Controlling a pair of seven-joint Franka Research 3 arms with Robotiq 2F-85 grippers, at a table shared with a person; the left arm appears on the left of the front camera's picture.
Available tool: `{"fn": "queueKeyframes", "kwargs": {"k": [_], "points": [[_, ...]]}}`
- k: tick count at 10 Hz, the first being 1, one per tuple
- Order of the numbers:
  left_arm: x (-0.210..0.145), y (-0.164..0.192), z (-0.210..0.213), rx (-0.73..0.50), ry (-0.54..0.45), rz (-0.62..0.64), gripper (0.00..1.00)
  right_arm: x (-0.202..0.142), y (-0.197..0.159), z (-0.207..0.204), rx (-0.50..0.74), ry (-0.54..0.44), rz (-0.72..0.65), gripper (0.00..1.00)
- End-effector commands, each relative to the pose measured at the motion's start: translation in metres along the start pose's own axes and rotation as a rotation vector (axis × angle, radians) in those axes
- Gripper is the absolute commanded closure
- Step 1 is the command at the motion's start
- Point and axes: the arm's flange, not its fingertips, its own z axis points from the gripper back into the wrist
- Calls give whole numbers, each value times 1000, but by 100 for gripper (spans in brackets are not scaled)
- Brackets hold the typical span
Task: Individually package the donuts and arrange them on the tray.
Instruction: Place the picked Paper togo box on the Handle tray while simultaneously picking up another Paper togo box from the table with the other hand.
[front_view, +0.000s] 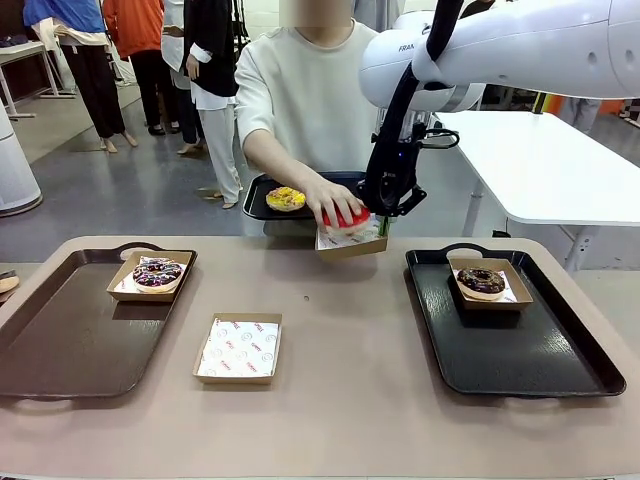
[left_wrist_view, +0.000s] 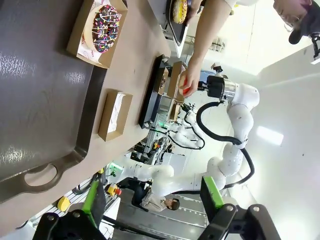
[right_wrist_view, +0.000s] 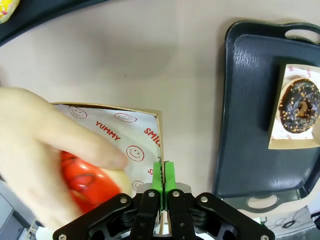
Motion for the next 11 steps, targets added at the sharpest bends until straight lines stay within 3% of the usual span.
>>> {"fn": "queueKeyframes", "kwargs": {"k": [1,11], "points": [[0,-2,1,-2,7,-13,0,0,0,0,1,0,-9,98],[0,-2,1,-2,7,-13,0,0,0,0,1,0,-9,98]]}}
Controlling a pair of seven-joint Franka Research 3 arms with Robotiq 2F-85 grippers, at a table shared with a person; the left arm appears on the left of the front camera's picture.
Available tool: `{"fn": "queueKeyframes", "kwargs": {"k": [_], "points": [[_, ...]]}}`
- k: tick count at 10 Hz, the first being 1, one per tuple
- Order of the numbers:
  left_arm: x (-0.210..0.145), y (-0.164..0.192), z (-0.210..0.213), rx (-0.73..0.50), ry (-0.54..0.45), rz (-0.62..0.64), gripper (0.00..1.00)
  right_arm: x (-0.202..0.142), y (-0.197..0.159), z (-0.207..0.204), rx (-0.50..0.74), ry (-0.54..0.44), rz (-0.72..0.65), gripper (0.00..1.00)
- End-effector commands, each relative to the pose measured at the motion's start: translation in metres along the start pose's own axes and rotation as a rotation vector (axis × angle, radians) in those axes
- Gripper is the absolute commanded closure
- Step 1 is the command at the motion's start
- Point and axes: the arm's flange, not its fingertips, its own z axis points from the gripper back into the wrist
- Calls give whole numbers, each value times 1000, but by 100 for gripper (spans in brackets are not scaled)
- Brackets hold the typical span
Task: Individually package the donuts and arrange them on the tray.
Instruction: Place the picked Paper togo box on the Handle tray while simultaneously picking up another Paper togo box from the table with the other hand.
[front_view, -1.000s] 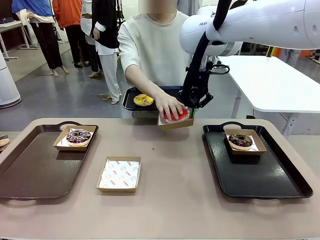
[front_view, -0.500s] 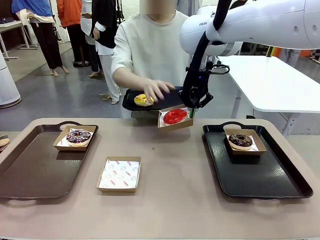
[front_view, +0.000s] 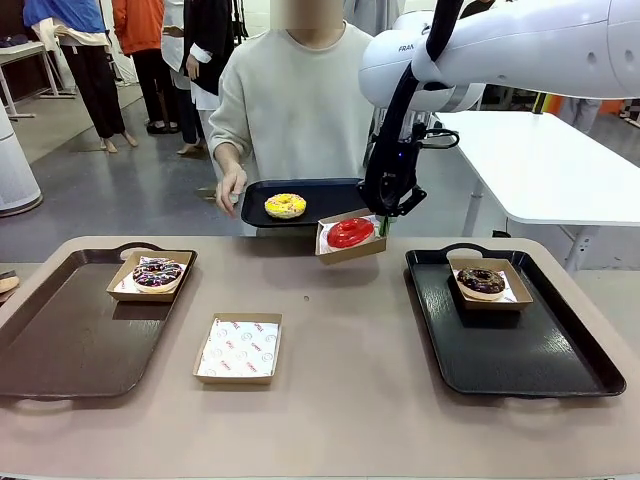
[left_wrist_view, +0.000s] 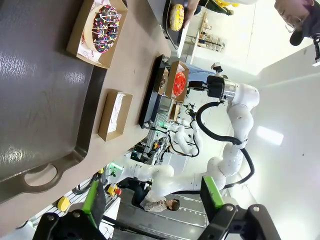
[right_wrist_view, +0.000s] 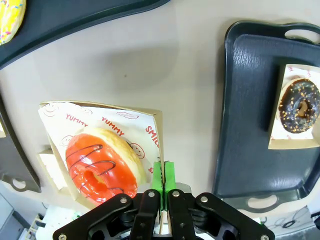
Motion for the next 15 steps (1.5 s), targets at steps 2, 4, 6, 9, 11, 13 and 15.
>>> {"fn": "queueKeyframes", "kwargs": {"k": [2,4,6,9,11,13,15], "points": [[0,-1,1,-3,7,-13,0,0,0,0,2,0,-9,98],[0,-1,1,-3,7,-13,0,0,0,0,2,0,-9,98],[0,-1,1,-3,7,-13,0,0,0,0,2,0,-9,98],[0,-27,-6,120,17,-32,0,-38,-12,22,-9,7,98,98],[2,-71,-19,252,22,-56,0,-86,-44,52,-45,-25,57,98],[10,-123,-50,434,74,-67,0,-124,-93,65,-63,-20,74,98],[5,-164,-90,577,119,-86,0,-142,-136,61,-65,-52,55,98]]}}
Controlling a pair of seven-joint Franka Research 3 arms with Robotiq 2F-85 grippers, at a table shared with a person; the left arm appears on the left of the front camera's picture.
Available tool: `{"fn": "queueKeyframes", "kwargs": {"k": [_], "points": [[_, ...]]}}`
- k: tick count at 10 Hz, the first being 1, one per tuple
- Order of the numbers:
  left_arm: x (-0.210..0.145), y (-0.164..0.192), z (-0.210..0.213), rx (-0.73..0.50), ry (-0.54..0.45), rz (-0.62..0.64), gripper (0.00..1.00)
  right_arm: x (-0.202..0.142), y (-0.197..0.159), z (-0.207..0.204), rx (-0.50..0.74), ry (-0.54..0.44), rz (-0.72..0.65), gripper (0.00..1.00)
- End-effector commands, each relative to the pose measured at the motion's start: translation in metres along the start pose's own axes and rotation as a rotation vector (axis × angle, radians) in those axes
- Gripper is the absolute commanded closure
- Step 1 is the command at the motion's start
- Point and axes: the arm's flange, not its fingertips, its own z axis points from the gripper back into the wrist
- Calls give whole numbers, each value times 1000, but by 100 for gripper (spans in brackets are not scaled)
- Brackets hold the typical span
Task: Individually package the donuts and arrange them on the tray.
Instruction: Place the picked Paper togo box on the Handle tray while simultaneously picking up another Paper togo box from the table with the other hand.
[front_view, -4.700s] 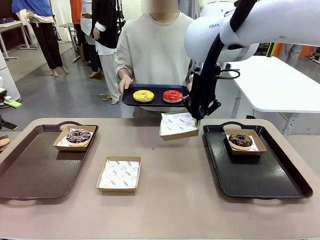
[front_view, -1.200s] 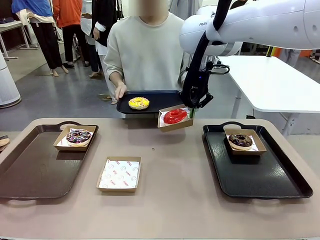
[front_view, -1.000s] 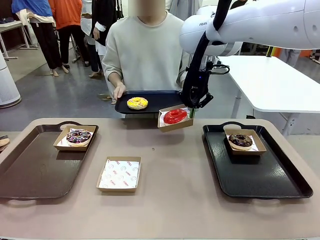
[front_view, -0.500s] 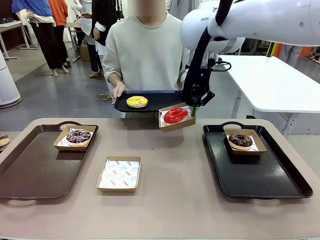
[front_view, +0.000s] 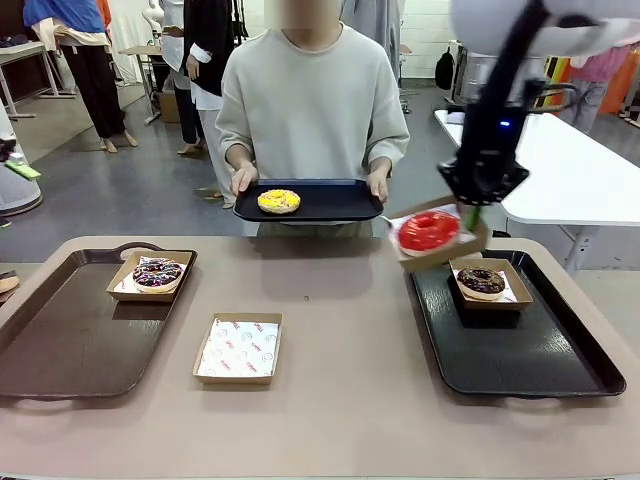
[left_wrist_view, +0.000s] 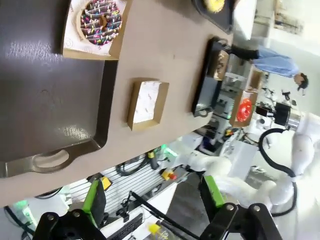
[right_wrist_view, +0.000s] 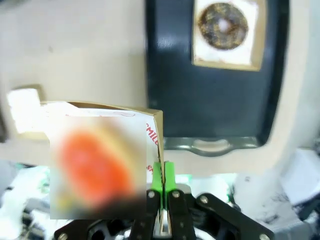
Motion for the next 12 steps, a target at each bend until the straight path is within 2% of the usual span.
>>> {"fn": "queueKeyframes", "kwargs": {"k": [1,4,7,10,12], "points": [[-1,-46,-25,159,36,-11,0,-13,-43,-28,37,-34,12,98],[-6,-104,-79,308,41,-33,0,-22,-92,-61,103,-34,8,98],[-8,-138,-154,468,48,-46,0,-19,-126,-96,154,-35,1,98],[-17,-150,-215,570,29,-77,0,-17,-134,-120,146,-12,11,98],[-20,-144,-252,606,31,-91,0,-14,-137,-132,158,0,-7,98]]}}
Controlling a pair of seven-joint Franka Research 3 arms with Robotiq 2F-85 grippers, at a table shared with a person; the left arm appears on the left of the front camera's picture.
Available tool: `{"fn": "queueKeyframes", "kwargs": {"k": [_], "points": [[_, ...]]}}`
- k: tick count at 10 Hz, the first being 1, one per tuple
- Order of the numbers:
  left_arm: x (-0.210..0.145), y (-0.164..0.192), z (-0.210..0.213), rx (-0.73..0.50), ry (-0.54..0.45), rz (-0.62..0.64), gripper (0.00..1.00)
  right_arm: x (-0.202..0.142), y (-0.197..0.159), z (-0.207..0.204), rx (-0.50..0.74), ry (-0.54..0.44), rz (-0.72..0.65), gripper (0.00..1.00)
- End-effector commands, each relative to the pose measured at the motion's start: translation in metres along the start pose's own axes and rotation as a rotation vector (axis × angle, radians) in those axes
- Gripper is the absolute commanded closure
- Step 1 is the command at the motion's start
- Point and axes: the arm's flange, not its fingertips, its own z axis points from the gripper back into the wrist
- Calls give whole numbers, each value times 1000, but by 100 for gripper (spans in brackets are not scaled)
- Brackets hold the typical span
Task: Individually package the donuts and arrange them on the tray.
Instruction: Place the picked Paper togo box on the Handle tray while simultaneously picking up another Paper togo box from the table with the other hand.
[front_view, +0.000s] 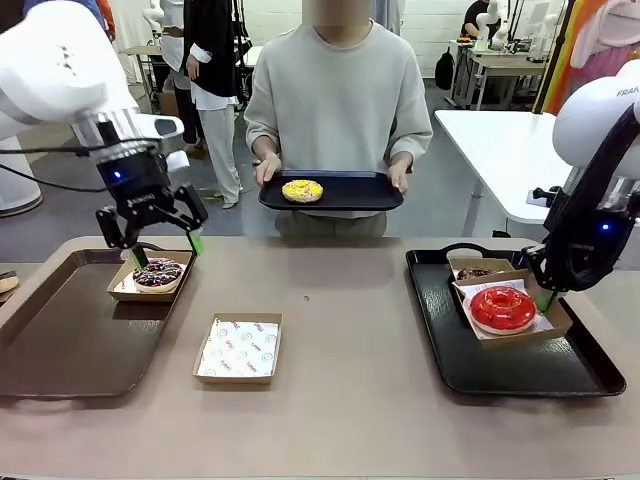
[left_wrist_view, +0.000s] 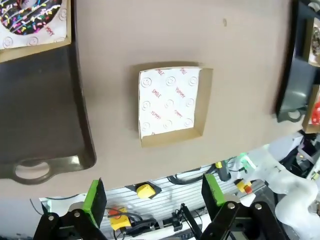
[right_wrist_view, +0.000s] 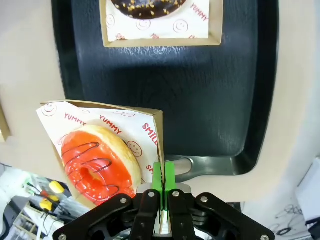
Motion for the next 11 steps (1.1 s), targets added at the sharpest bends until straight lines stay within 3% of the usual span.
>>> {"fn": "queueKeyframes", "kwargs": {"k": [1,5,8,11], "points": [[3,-5,-26,61,-28,28,0,4,-3,-9,30,-7,2,98],[-3,-31,-82,148,-87,26,0,3,-2,-7,0,8,-6,98],[-7,-27,-122,266,-173,-26,0,3,-2,-7,0,8,-6,98],[-9,-12,-141,233,-164,-40,0,3,-2,-7,0,8,-6,98]]}}
